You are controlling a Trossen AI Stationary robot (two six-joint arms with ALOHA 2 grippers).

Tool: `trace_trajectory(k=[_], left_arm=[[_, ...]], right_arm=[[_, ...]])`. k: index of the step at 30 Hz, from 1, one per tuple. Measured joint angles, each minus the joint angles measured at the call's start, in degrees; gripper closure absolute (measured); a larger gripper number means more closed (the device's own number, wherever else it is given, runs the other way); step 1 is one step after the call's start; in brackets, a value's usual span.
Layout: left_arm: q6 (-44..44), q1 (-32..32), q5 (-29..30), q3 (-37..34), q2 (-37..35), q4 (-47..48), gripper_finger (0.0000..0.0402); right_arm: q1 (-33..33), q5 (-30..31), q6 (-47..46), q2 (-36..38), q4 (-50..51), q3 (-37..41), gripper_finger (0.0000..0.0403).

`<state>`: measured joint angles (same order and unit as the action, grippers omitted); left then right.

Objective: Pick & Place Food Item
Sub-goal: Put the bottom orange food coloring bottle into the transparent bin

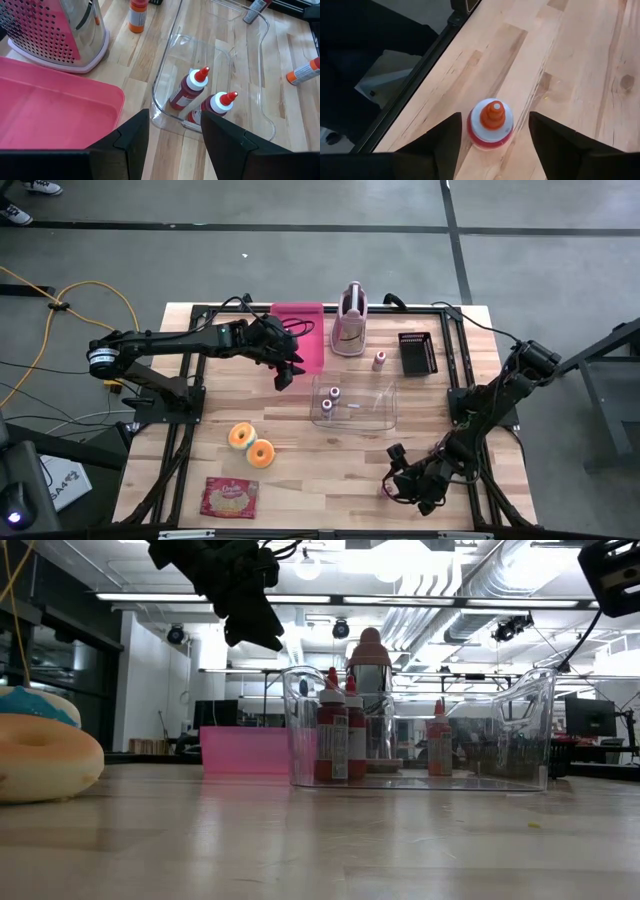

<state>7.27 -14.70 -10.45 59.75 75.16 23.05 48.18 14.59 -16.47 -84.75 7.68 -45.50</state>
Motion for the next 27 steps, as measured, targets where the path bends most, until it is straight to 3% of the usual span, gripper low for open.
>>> trace_trajectory(k=[9,27], left_arm=[[0.0,0.0,0.0,0.0,0.0,0.0,0.0228],[0.0,0.0,0.0,0.0,0.0,0.0,0.0228]], right_arm=[[0.0,0.0,0.2,0.0,-0.1,0.0,0.0255],[-1.2,-3.1,0.2,0.0,-0.3,0.0,0.0302]])
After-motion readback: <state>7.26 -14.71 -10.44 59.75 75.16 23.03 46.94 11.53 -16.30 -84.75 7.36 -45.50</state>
